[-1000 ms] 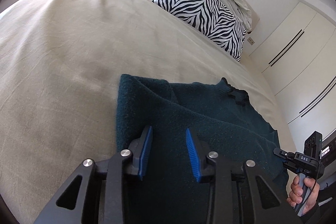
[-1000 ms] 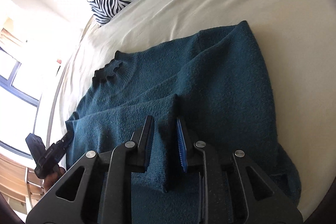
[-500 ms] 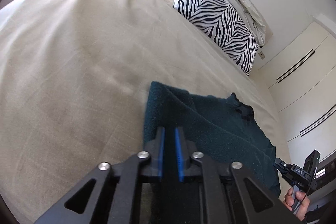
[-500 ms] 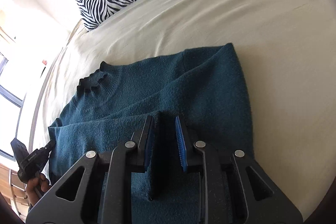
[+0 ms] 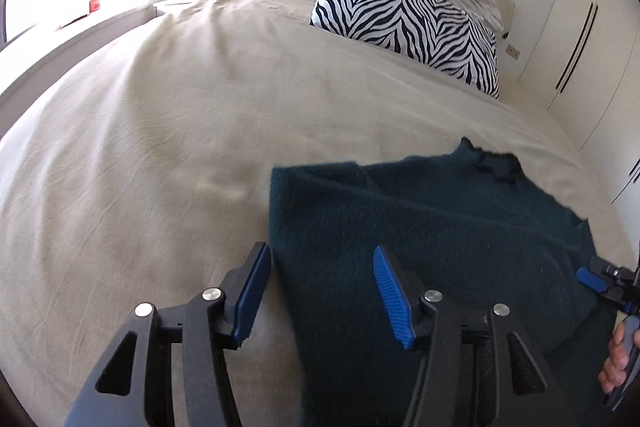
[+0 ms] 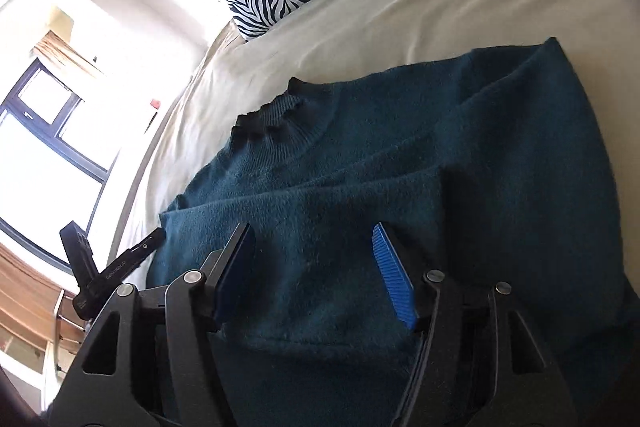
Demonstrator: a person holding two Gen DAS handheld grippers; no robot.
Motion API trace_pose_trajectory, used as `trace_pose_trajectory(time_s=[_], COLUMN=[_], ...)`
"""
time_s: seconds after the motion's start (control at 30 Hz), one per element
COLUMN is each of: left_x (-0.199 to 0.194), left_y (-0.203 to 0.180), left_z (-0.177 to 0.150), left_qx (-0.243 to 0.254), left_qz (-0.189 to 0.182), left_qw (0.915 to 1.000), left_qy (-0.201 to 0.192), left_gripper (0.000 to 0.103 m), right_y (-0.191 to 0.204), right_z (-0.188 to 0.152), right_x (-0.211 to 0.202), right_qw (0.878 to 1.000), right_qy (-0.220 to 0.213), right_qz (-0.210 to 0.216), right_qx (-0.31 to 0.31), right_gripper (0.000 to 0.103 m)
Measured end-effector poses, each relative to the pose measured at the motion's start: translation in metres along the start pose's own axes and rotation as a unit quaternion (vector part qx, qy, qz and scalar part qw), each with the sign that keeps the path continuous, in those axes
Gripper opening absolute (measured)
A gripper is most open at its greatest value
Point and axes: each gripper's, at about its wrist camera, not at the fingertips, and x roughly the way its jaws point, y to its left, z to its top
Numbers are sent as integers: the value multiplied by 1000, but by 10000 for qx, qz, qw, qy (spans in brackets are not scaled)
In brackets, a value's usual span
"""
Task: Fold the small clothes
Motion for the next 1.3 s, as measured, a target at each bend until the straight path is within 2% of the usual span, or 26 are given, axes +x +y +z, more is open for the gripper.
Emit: trace_pose_trajectory(time_s=[0.1, 0.17, 0.23, 0.27, 0.33, 0.47, 0.57, 0.63, 0.87, 1.03, 1.17, 1.23, 1.27, 1.3], left_x=[-36, -69, -101, -116, -142, -173, -186, -198, -218, -217, -216, -215, -214, -214], left_y=[-3, 0, 1, 0, 1, 8, 16, 15, 11, 4, -2, 0, 2, 4], left_z=[-25, -44, -64, -76, -103, -156, -196, -215, -238, -247, -249, -249, -249, -250], left_qx=[414, 447, 423, 433, 413, 56, -346, -423, -681, -531, -389, -413, -434, -455], left_qz=[228, 274, 212, 160, 16, -339, -567, -706, -1066, -1043, -1024, -972, -944, -922], left_qw=[9988, 9982, 9982, 9984, 9990, 9985, 9938, 9917, 9823, 9798, 9784, 9780, 9778, 9772], left_qy=[-145, -298, -355, -327, -156, 421, 897, 988, 1381, 1621, 1755, 1797, 1822, 1856], left_gripper=[58, 59, 73, 75, 79, 79, 79, 79, 79, 77, 74, 62, 58, 47], right_y=[-2, -5, -8, -8, -11, -17, -21, -26, -55, -60, -56, -57, -57, -58], right_z=[-21, -37, -56, -66, -89, -141, -180, -203, -252, -273, -276, -274, -271, -270], right_x=[-30, -59, -92, -109, -140, -187, -215, -233, -287, -292, -289, -287, -286, -284], right_qw=[9998, 9990, 9986, 9982, 9974, 9963, 9940, 9913, 9835, 9821, 9810, 9800, 9794, 9791], right_qy=[-88, -183, -373, -454, -508, -339, -202, -135, 147, 431, 575, 671, 714, 752], right_qz=[-189, -399, -363, -371, -464, -768, -1059, -1294, -1698, -1743, -1796, -1819, -1838, -1836], right_qx=[-26, 27, 120, 154, 194, 204, 160, 195, 598, 567, 455, 441, 441, 443], right_gripper=[60, 60, 60, 60, 60, 60, 60, 60, 60, 60, 59, 48, 39, 31])
